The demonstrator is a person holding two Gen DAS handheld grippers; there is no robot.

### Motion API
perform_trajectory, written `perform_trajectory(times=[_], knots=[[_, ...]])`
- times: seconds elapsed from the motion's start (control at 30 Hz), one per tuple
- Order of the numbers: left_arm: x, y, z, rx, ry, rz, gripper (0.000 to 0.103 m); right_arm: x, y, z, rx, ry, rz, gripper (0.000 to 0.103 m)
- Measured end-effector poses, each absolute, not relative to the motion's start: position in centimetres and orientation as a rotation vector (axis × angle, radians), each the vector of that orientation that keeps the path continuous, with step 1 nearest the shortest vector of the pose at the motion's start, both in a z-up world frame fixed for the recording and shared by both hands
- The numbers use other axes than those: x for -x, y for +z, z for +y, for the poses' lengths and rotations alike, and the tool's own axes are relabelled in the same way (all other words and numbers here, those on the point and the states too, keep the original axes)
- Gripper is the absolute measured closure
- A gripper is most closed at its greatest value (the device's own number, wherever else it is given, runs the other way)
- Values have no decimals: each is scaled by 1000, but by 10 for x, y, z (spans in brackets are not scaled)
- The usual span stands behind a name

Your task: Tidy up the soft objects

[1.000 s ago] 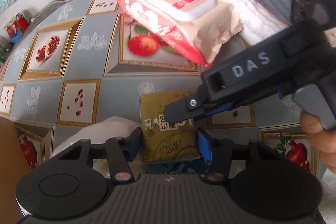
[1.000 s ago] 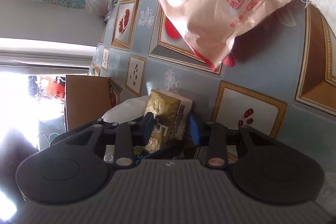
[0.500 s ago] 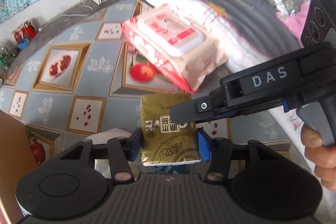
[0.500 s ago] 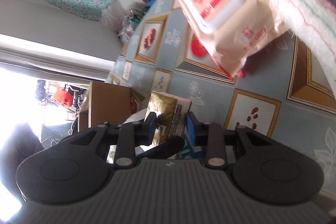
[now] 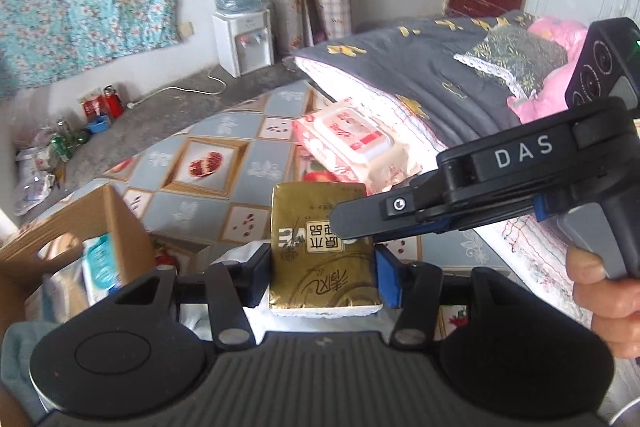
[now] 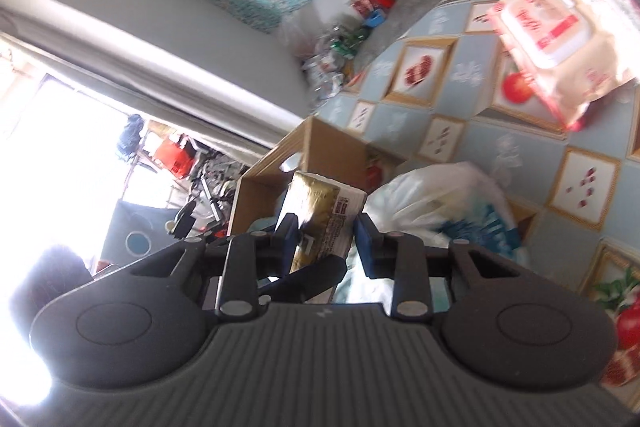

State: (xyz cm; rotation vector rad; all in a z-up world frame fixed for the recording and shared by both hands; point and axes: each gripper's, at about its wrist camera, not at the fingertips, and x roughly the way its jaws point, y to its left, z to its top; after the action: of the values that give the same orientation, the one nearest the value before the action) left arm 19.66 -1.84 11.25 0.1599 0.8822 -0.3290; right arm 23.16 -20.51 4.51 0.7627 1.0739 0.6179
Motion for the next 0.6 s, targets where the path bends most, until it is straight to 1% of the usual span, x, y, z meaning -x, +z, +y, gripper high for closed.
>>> perform_trajectory(times=[0.3,0.5,0.6], knots=[[-128,123,65,-83,-198,857,49,-190,63,-112,-698,764,1145,72],[-93,115,125,3,-108,880,49,-178,60,-42,-625,861,1224,71],[-84,100,149,39,-78,919,49,-175,45,-13,-588,893,1284,71]])
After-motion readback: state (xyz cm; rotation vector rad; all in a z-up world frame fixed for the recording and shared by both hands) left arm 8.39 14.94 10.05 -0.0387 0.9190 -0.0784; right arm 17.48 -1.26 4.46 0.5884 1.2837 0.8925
